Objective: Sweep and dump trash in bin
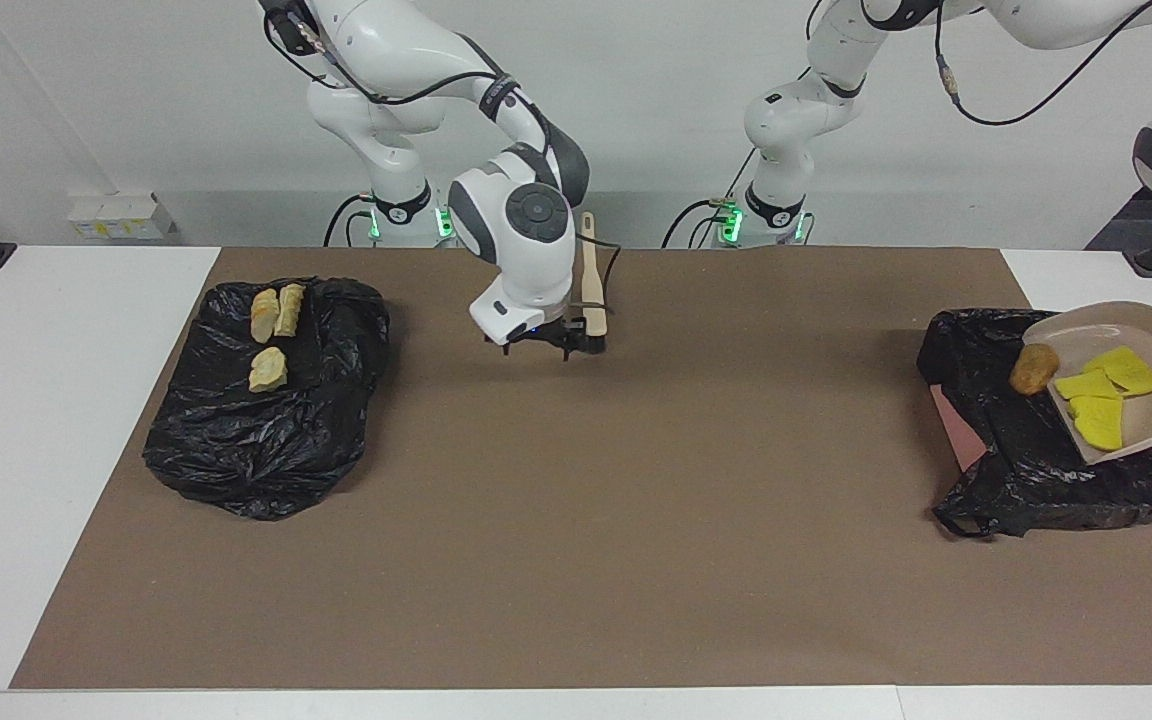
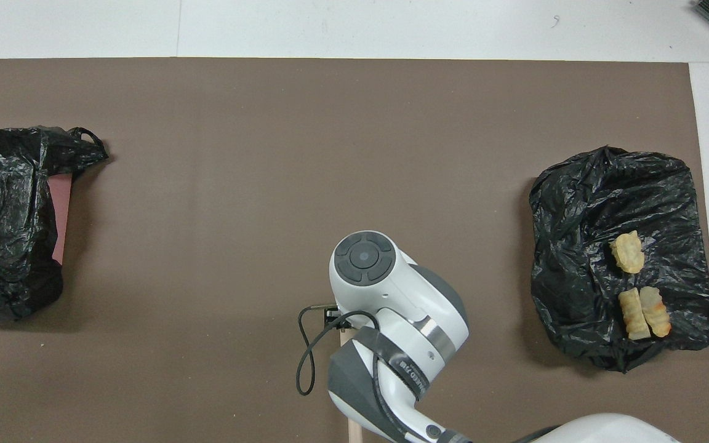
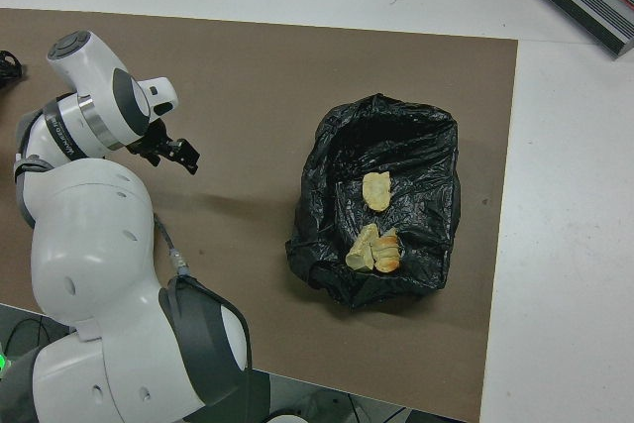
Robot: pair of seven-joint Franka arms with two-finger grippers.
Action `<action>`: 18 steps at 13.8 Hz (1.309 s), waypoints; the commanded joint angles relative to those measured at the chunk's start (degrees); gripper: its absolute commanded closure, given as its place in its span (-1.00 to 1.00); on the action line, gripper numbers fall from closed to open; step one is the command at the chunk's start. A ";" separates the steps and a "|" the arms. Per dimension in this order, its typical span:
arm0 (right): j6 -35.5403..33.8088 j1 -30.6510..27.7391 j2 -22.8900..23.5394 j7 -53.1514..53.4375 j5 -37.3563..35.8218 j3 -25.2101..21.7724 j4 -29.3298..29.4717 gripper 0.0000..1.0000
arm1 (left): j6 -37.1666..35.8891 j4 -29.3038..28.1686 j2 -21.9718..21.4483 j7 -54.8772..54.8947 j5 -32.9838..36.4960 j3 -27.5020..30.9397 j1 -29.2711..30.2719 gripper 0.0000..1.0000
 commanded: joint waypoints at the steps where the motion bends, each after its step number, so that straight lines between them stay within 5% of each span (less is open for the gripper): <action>1: 0.78 0.37 -0.03 -8.24 -4.61 -6.68 3.45 -1.00 | -0.01 -3.49 -3.45 -2.61 5.97 0.83 -1.41 1.00; 6: 0.60 0.55 -3.00 -20.56 -3.57 -19.97 8.48 -1.00 | -2.21 -4.64 -5.92 -8.94 16.87 0.83 -2.91 1.00; 10: -3.95 0.55 -10.21 -22.96 -3.22 -23.50 8.39 -1.00 | -5.62 -4.55 -8.99 -9.29 18.74 0.39 -4.92 1.00; 14: -11.15 0.64 -18.38 -32.68 5.73 -29.72 8.48 -1.00 | -13.27 -4.20 -8.91 -18.75 7.35 0.39 -10.89 1.00; 18: -20.12 3.52 -23.32 -36.76 6.98 -35.00 10.57 -1.00 | -18.90 -4.55 -9.17 -34.82 -8.74 0.30 -14.15 1.00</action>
